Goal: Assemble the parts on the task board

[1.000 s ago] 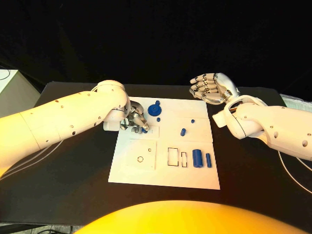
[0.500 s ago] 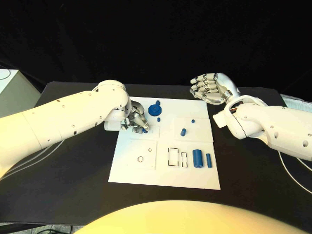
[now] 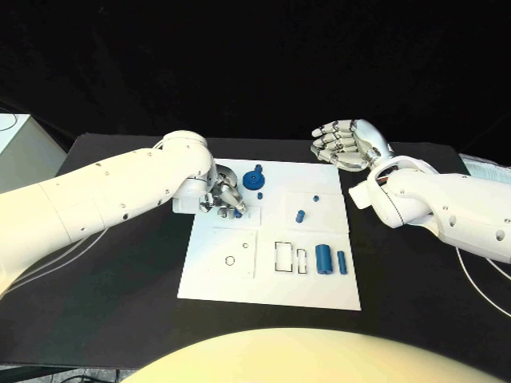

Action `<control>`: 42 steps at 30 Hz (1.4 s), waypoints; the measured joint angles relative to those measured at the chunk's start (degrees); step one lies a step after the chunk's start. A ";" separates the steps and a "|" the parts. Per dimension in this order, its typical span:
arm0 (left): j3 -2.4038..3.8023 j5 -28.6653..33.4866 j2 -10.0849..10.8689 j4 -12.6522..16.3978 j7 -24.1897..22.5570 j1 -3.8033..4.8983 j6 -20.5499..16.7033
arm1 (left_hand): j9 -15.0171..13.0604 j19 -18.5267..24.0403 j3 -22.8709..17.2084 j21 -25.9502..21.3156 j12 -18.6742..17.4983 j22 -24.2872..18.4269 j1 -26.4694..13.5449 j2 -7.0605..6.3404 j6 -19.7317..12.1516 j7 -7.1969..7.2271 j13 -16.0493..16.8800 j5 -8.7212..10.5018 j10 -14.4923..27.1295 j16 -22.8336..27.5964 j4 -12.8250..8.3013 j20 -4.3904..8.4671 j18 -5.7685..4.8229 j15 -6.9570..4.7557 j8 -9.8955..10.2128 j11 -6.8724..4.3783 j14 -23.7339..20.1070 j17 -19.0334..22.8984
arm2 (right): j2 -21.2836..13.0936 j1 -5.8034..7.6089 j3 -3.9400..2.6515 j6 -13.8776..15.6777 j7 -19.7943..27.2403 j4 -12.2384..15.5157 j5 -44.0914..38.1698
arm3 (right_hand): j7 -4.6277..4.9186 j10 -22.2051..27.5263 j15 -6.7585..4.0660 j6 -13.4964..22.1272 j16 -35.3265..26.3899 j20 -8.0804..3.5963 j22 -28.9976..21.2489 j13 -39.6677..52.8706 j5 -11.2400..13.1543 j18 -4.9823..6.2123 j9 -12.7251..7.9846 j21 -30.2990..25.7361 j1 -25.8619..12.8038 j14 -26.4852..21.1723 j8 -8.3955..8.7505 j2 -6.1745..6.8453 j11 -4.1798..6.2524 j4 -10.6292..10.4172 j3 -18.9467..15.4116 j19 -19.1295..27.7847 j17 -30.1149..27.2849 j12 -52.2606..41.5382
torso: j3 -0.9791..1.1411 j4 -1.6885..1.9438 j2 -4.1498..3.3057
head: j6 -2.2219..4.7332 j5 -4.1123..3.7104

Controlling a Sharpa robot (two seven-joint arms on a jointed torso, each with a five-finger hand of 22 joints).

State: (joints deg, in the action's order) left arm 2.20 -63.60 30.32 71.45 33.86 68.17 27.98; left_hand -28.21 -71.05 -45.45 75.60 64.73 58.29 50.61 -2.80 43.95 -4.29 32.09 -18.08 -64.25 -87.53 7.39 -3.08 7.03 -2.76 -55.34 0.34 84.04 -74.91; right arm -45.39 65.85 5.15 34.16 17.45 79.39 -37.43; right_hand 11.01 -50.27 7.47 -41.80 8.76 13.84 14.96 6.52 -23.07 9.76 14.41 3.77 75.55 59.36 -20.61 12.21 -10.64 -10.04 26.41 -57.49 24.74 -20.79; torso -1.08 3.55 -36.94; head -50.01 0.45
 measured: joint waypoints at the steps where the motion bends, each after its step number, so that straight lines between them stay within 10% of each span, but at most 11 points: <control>1: 0.01 0.00 -0.02 -0.03 0.00 0.00 0.00 | -0.01 0.00 0.00 0.00 0.00 0.00 0.00 0.00 0.00 0.00 -0.08 -0.06 0.00 0.00 0.00 0.00 0.00 0.00 -0.01 0.00 0.00 0.00 | -0.01 0.00 0.00 0.00 0.00 0.01 0.00 | 0.00 0.00 0.00 0.00 0.00 0.00 0.00 0.00 0.00 0.00 0.00 0.00 0.00 0.00 0.00 0.00 0.00 0.00 0.00 0.00 0.00 0.00 | 0.00 0.00 -0.01 | 0.00 -0.01; 42: 0.00 -0.36 -0.02 -0.39 0.06 -0.15 0.91 | 0.07 -0.41 0.00 0.22 0.00 0.59 -0.16 0.18 0.09 0.08 0.61 -0.49 -0.29 0.00 0.00 -0.01 0.00 0.00 0.11 -0.11 0.00 0.00 | -0.16 0.00 0.00 -0.02 0.00 0.07 0.07 | 0.00 0.00 0.00 0.00 0.00 0.00 0.01 0.01 0.00 0.00 0.01 0.00 0.00 0.00 0.00 0.00 0.00 0.00 0.00 0.00 0.02 0.00 | -0.02 0.03 0.03 | 0.00 -0.04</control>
State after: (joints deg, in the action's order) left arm 2.20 -63.96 30.29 71.07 33.92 68.02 28.89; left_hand -28.14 -71.46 -45.45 75.82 64.73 58.88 50.45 -2.61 44.04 -4.21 32.70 -18.57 -64.54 -87.53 7.39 -3.09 7.04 -2.76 -55.23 0.22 84.04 -74.90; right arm -45.55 65.85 5.15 34.14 17.46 79.46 -37.36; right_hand 11.01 -50.27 7.47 -41.80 8.76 13.84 14.96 6.53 -23.08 9.77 14.42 3.77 75.55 59.36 -20.61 12.21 -10.64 -10.04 26.41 -57.49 24.75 -20.79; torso -1.10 3.58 -36.91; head -50.01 0.41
